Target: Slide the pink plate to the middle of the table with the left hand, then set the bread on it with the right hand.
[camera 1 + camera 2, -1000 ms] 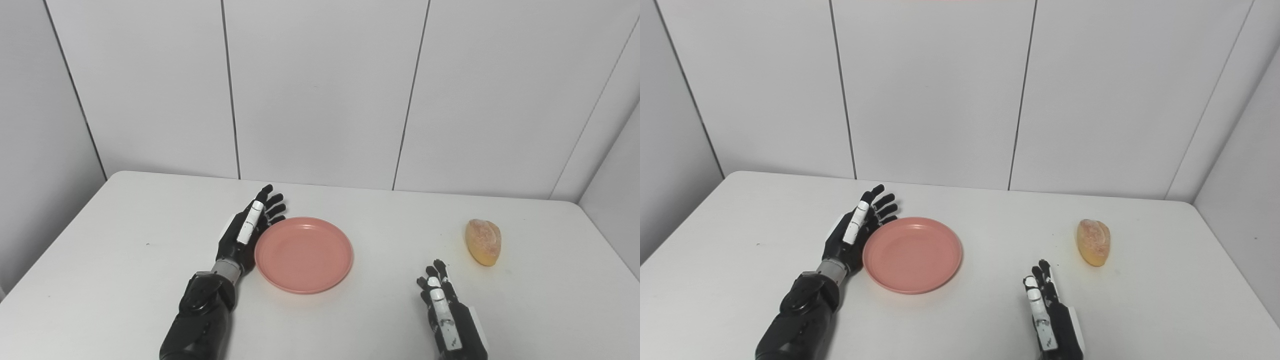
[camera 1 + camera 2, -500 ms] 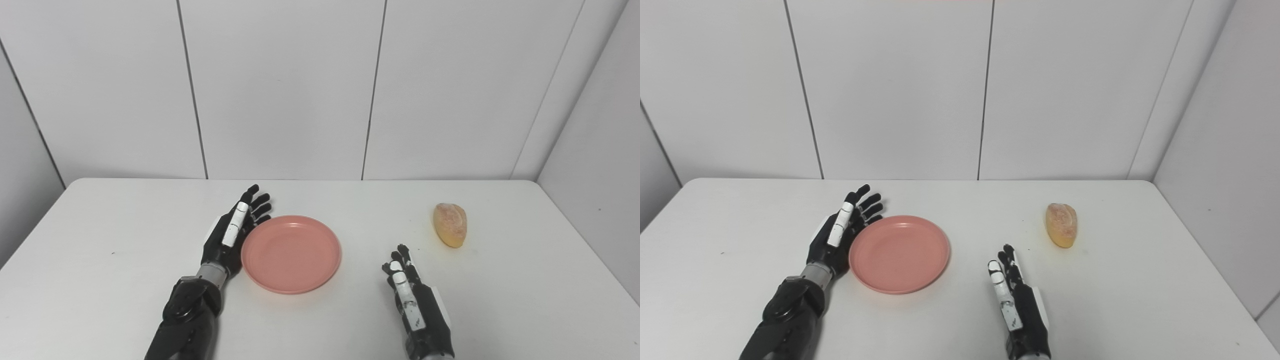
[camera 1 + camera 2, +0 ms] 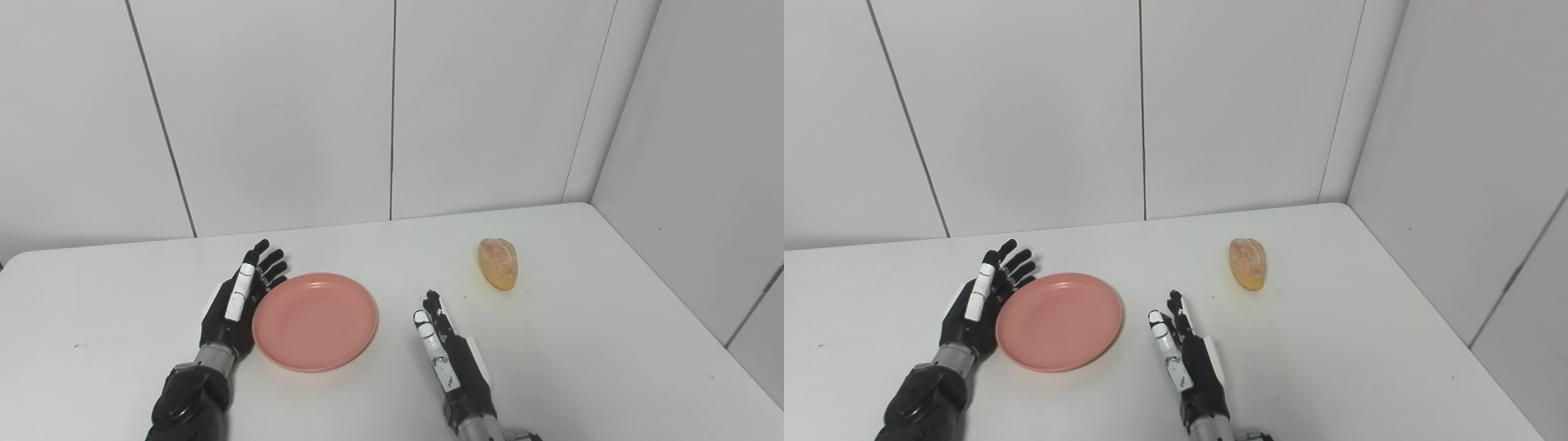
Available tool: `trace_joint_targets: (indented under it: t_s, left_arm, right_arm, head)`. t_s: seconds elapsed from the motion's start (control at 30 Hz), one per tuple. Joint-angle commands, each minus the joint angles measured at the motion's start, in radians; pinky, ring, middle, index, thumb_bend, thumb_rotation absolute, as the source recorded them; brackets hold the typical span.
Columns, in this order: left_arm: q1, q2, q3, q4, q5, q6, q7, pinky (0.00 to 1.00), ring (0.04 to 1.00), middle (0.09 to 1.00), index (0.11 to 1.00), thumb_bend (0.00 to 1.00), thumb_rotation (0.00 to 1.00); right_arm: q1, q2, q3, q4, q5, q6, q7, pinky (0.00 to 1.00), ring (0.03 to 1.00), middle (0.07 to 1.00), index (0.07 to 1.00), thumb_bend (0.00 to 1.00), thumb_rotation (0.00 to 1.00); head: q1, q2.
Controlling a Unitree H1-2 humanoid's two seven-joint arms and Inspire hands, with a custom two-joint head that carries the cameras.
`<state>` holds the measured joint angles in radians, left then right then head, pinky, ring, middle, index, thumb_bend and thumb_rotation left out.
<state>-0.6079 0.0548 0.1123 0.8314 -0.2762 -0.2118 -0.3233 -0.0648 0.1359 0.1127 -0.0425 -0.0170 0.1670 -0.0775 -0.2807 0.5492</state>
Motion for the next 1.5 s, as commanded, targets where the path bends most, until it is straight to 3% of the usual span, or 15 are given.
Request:
trace_joint_targets:
  t_s: [0.0, 0.17, 0.27, 0.33, 0.37, 0.4, 0.5, 0.63, 0.77, 0.9, 1.03, 1.13, 1.47]
  left_arm:
    - [0.031, -0.022, -0.007, 0.032, -0.003, -0.011, -0.020, 0.90, 0.897, 0.894, 0.921, 0.82, 0.77]
    - [0.031, -0.025, -0.013, 0.036, 0.008, -0.016, -0.015, 0.90, 0.898, 0.893, 0.923, 0.82, 0.79]
    - [0.027, -0.027, -0.014, 0.053, 0.010, -0.025, -0.015, 0.90, 0.902, 0.900, 0.928, 0.81, 0.79]
    - [0.025, -0.028, -0.010, 0.061, 0.009, -0.030, -0.010, 0.90, 0.902, 0.902, 0.923, 0.81, 0.79]
    - [0.025, -0.027, -0.006, 0.063, 0.005, -0.031, -0.010, 0.90, 0.901, 0.902, 0.920, 0.81, 0.78]
    - [0.025, -0.027, -0.003, 0.065, 0.003, -0.031, -0.011, 0.90, 0.904, 0.903, 0.922, 0.80, 0.78]
    - [0.016, -0.024, 0.008, 0.094, -0.003, -0.041, -0.022, 0.90, 0.905, 0.904, 0.928, 0.81, 0.78]
    - [0.012, -0.023, 0.013, 0.111, -0.002, -0.045, -0.031, 0.90, 0.907, 0.905, 0.933, 0.81, 0.78]
    - [0.011, -0.025, 0.014, 0.118, 0.002, -0.054, -0.028, 0.90, 0.906, 0.901, 0.934, 0.81, 0.79]
    - [0.009, -0.028, 0.018, 0.118, -0.001, -0.047, -0.022, 0.90, 0.908, 0.902, 0.934, 0.80, 0.79]
    - [0.002, -0.028, 0.024, 0.141, -0.005, -0.058, -0.027, 0.90, 0.903, 0.899, 0.926, 0.80, 0.79]
    - [0.002, -0.030, 0.027, 0.141, -0.006, -0.059, -0.024, 0.89, 0.897, 0.893, 0.921, 0.80, 0.79]
    - [0.009, -0.028, 0.025, 0.128, 0.001, -0.062, -0.016, 0.88, 0.888, 0.890, 0.920, 0.81, 0.80]
  right_arm:
    - [-0.008, 0.020, 0.021, 0.029, 0.003, 0.017, 0.023, 0.98, 0.942, 0.996, 1.000, 0.62, 0.87]
    - [-0.009, 0.013, 0.017, 0.029, 0.000, 0.019, 0.023, 0.97, 0.937, 0.991, 0.993, 0.62, 0.87]
    - [-0.013, -0.009, 0.029, 0.045, -0.046, -0.027, 0.015, 0.92, 0.917, 0.970, 0.976, 0.60, 0.85]
    - [-0.018, -0.018, 0.039, 0.052, -0.113, -0.068, -0.018, 0.88, 0.894, 0.946, 0.954, 0.63, 0.81]
    - [-0.023, -0.019, 0.046, 0.040, -0.174, -0.068, -0.053, 0.86, 0.883, 0.936, 0.944, 0.64, 0.79]
    - [-0.026, -0.019, 0.051, 0.031, -0.218, -0.067, -0.078, 0.81, 0.857, 0.907, 0.912, 0.66, 0.70]
    - [-0.047, -0.021, 0.068, -0.002, -0.360, -0.038, -0.145, 0.77, 0.843, 0.897, 0.895, 0.69, 0.63]
    - [-0.092, -0.005, 0.050, -0.027, -0.442, 0.014, -0.188, 0.79, 0.888, 0.939, 0.920, 0.74, 0.62]
    - [-0.127, 0.008, 0.028, -0.031, -0.467, 0.022, -0.213, 0.82, 0.914, 0.961, 0.938, 0.78, 0.61]
    - [-0.187, -0.009, 0.038, -0.027, -0.603, 0.054, -0.263, 0.90, 0.958, 0.979, 0.952, 0.83, 0.59]
    - [-0.239, -0.030, 0.047, -0.003, -0.713, 0.062, -0.315, 0.89, 0.981, 0.999, 0.966, 0.86, 0.53]
    - [-0.267, -0.036, 0.038, 0.021, -0.743, 0.062, -0.346, 0.97, 0.996, 1.000, 0.995, 0.86, 0.51]
    - [-0.398, -0.059, -0.048, 0.174, -0.761, 0.114, -0.465, 1.00, 1.000, 1.000, 1.000, 0.89, 0.53]
  head:
    - [0.003, 0.000]
    - [0.006, -0.006]
    - [0.013, -0.016]
    - [0.015, -0.017]
    - [0.015, -0.020]
    - [0.015, -0.020]
    - [0.005, -0.025]
    - [0.002, -0.028]
    - [0.005, -0.030]
    - [0.004, -0.037]
    - [0.006, -0.041]
    - [0.006, -0.042]
    - [0.008, -0.048]
